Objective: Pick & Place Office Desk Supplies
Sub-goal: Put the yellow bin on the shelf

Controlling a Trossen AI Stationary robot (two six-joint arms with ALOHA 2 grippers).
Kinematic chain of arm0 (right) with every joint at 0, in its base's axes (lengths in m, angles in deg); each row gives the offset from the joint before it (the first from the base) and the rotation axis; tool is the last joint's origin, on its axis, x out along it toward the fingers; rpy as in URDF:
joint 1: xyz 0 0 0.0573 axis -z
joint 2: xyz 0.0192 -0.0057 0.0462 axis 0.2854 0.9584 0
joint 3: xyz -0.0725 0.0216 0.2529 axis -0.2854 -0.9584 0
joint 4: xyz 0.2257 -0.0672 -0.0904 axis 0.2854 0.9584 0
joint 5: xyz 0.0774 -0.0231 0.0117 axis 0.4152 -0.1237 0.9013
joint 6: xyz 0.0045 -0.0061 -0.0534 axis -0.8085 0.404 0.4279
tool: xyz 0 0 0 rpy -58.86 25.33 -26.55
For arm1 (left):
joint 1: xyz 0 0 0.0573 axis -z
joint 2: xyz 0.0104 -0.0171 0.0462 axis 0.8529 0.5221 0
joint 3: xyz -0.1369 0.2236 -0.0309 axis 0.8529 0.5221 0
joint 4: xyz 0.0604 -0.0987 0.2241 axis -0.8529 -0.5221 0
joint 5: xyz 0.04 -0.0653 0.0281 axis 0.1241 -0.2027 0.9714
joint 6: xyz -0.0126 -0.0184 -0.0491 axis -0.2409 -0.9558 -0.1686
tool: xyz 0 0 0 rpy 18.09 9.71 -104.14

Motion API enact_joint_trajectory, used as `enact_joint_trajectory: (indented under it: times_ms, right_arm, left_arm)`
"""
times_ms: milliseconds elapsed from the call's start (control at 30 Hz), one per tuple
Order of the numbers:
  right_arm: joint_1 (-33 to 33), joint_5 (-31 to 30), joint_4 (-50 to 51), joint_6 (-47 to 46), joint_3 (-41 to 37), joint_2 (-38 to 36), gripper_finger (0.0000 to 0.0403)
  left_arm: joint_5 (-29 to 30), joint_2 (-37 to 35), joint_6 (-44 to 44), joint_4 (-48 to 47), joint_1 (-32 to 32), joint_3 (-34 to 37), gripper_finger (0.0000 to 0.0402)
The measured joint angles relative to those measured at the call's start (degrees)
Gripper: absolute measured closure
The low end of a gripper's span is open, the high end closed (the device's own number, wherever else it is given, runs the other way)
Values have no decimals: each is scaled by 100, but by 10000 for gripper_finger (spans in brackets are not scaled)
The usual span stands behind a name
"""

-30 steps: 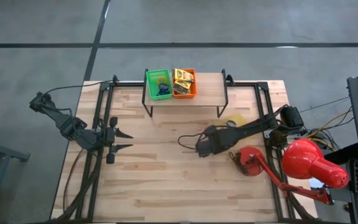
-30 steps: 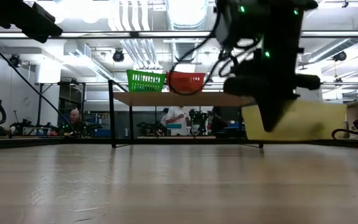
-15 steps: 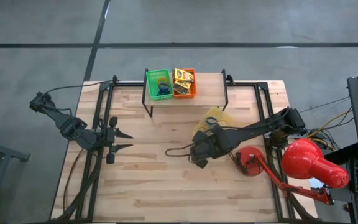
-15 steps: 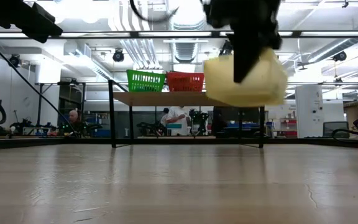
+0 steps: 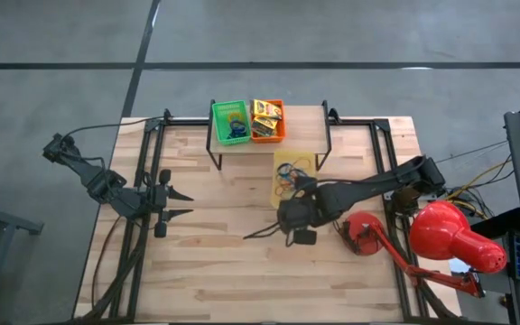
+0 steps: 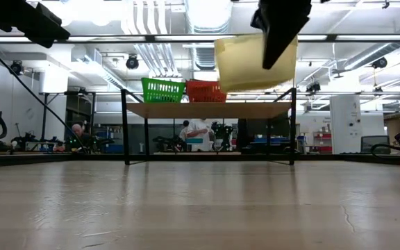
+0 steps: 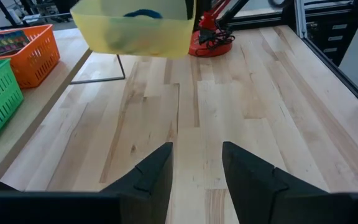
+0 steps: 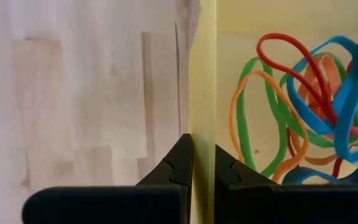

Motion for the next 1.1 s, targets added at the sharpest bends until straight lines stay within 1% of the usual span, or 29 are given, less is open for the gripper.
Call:
enact_joint_trajectory:
  times_ms: [133, 300, 400, 533, 700, 833, 933, 1100]
  right_arm:
    - [1, 68, 27, 558, 0, -273, 394]
    - [164, 659, 90, 816, 0, -857, 394]
    - [333, 711, 280, 945, -2, -1240, 394]
    - [621, 728, 342, 1684, -9, -1685, 394]
    - [1252, 750, 365, 2068, -11, -1971, 394]
    - [1846, 731, 448, 2889, -22, -1990, 394]
    - [2279, 867, 427, 3373, -25, -1967, 394]
    - [2974, 1182, 432, 3726, -26, -1926, 394]
  left_arm:
    - [-1, 0, -1, -2, -1, 0, 261]
    - [-1, 0, -1, -2, 0, 0, 261]
    - [0, 0, -1, -5, -1, 0, 261]
    - [-1, 0, -1, -7, -1, 0, 261]
    - [-1, 0, -1, -11, 0, 0, 261]
    - [-1, 0, -1, -11, -1, 0, 261]
    - [0, 0, -1, -11, 0, 0, 261]
    - [0, 0, -1, -11, -1, 0, 261]
